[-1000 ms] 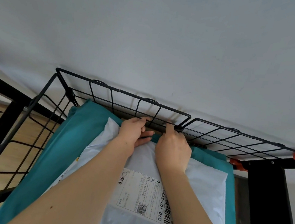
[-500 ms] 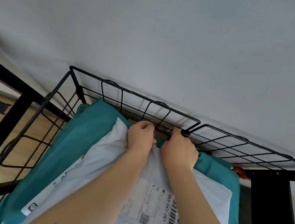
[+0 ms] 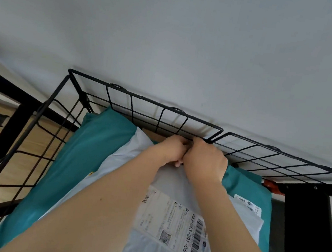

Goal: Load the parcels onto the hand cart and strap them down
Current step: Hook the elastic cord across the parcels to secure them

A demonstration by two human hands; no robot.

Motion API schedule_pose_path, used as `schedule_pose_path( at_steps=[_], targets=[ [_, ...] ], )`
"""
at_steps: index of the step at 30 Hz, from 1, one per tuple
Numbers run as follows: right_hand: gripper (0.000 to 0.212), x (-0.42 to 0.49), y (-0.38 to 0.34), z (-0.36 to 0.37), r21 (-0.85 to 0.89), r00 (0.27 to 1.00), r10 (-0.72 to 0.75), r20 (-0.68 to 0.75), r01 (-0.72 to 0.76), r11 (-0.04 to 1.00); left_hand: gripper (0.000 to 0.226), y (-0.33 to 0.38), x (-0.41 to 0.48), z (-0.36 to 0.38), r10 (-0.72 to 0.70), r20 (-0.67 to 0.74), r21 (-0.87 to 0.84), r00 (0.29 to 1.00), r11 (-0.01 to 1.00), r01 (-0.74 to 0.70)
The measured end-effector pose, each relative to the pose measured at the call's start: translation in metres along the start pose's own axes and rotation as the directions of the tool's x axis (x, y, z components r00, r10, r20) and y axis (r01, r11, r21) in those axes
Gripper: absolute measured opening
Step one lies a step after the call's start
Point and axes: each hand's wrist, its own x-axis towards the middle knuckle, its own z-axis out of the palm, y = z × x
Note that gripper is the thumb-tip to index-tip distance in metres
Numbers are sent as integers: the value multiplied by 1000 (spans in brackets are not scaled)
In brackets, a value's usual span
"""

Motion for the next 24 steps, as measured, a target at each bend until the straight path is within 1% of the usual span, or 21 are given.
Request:
schedule_pose_path(
  at_steps=[2, 4, 7, 9, 10, 12, 14, 15, 18, 20, 21, 22, 24],
  targets=[
    [30, 2, -1, -5, -10, 999, 5, 36, -4, 1000, 33, 4, 0, 0, -32, 11, 17, 999, 999, 32],
    [30, 3, -1, -7, -9, 998, 0, 62, 0, 1000, 34, 7, -2, 3, -54, -6, 15, 998, 998, 55],
    [32, 3, 1, -11, -6, 996, -23, 88, 24, 1000, 35, 11, -2, 6, -104, -17, -77, 994, 992, 103],
    [32, 2, 4, -14, 8, 993, -59, 105, 59, 998, 38, 12, -1, 7, -149, -49, -135, 988, 981, 141],
    [32, 0, 6, -15, 18, 993, -77, 95, 75, 997, 38, 12, -1, 7, -168, -59, -172, 984, 973, 156],
    [30, -6, 13, -14, 59, 996, -92, -6, 92, 994, 37, 14, 1, 10, -195, -56, -233, 979, 956, 177],
    [29, -15, 20, -6, 126, 977, -91, -190, 117, 985, 36, 16, 2, 11, -210, -42, -235, 977, 952, 194],
    [30, -19, 23, 1, 167, 953, -92, -288, 145, 975, 34, 17, 3, 12, -217, -44, -237, 975, 951, 201],
    [29, -23, 29, 16, 232, 859, -103, -502, 248, 941, 34, 15, 7, 14, -226, -64, -258, 972, 945, 203],
    [26, -19, 31, 19, 227, 822, -103, -560, 272, 935, 32, 13, 7, 15, -222, -69, -290, 973, 937, 193],
    [20, -16, 31, 19, 214, 812, -104, -574, 271, 938, 31, 11, 7, 16, -215, -74, -323, 974, 929, 180],
    [13, -13, 31, 18, 196, 810, -112, -576, 270, 943, 29, 11, 6, 16, -204, -80, -355, 976, 920, 164],
    [2, -9, 28, 14, 138, 827, -137, -545, 250, 958, 29, 10, 5, 16, -182, -105, -375, 978, 918, 130]
  ],
)
